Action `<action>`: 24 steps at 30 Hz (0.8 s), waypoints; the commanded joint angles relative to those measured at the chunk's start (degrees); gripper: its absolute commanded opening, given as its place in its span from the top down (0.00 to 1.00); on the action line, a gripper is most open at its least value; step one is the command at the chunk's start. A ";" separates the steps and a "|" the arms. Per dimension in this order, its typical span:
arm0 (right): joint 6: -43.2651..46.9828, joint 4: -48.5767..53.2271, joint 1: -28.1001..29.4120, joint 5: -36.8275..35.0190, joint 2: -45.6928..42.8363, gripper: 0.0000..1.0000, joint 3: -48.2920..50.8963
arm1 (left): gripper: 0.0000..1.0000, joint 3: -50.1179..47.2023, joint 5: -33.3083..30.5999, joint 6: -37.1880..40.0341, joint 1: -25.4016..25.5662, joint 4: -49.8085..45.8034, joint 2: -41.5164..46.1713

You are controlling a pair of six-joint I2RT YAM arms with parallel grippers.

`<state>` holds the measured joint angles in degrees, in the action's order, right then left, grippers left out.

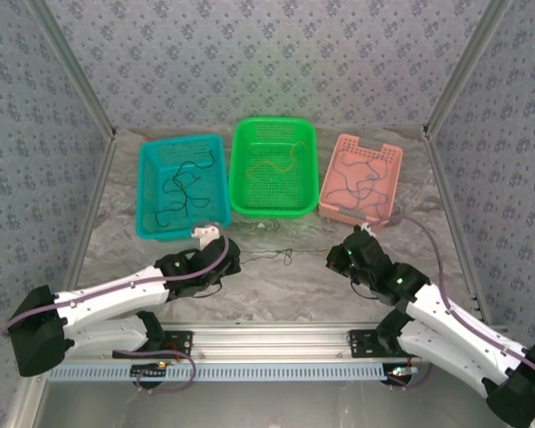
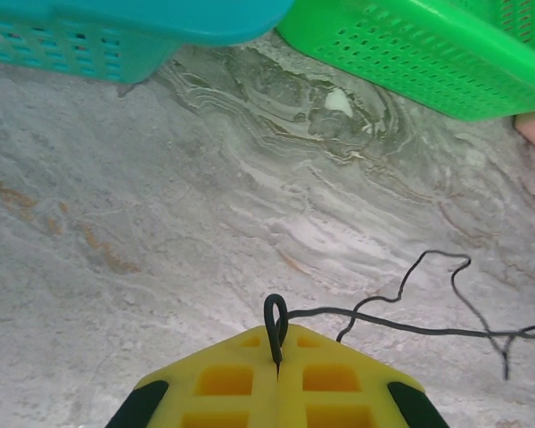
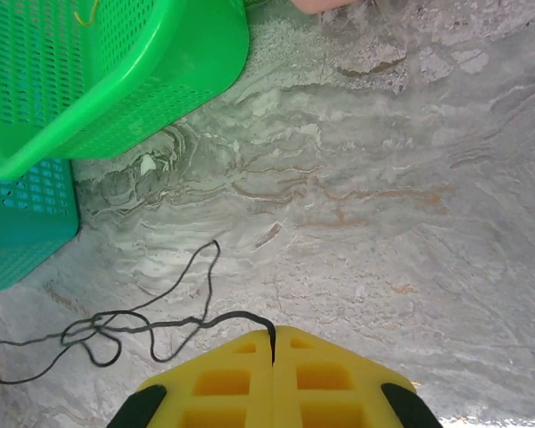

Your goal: Untangle the cables

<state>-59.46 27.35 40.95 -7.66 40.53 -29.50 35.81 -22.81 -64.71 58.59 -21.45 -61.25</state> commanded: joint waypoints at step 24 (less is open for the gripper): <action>4.98 -4.58 -1.86 5.34 13.08 1.00 2.77 | 0.46 10.40 -0.79 9.54 2.85 -11.56 -5.24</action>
<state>-55.46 23.77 39.07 -2.94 53.67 -27.40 43.38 -22.37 -55.31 60.12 -30.44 -67.57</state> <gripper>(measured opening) 0.059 0.540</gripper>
